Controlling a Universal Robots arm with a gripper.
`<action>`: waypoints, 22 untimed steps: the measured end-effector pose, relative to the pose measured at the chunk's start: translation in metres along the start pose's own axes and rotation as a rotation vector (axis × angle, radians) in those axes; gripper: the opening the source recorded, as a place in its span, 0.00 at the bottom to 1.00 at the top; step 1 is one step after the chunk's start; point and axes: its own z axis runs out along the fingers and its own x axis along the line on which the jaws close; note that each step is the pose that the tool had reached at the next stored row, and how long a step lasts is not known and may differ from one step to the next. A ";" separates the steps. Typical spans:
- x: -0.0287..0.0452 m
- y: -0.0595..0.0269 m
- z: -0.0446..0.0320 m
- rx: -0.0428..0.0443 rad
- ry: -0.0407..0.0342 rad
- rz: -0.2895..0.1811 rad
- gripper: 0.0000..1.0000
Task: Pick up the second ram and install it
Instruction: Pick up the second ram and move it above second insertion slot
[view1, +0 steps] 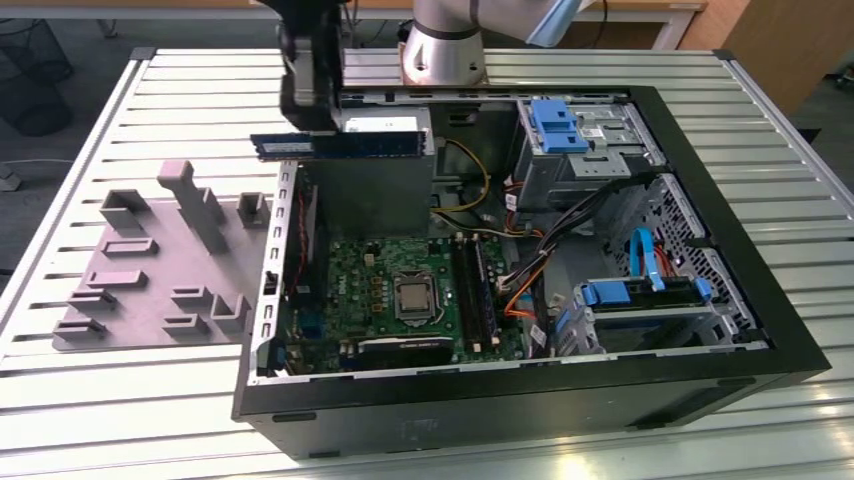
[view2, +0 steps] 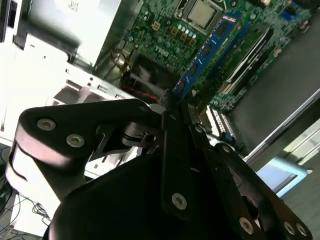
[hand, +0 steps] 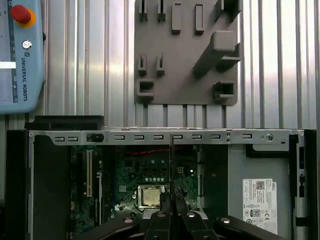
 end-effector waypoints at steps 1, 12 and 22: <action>-0.0001 -0.0045 0.0002 0.0000 0.0000 0.000 0.14; -0.0011 -0.0547 0.0034 0.0000 0.0000 0.000 0.14; -0.0025 -0.0882 0.0051 0.0000 0.0000 0.000 0.14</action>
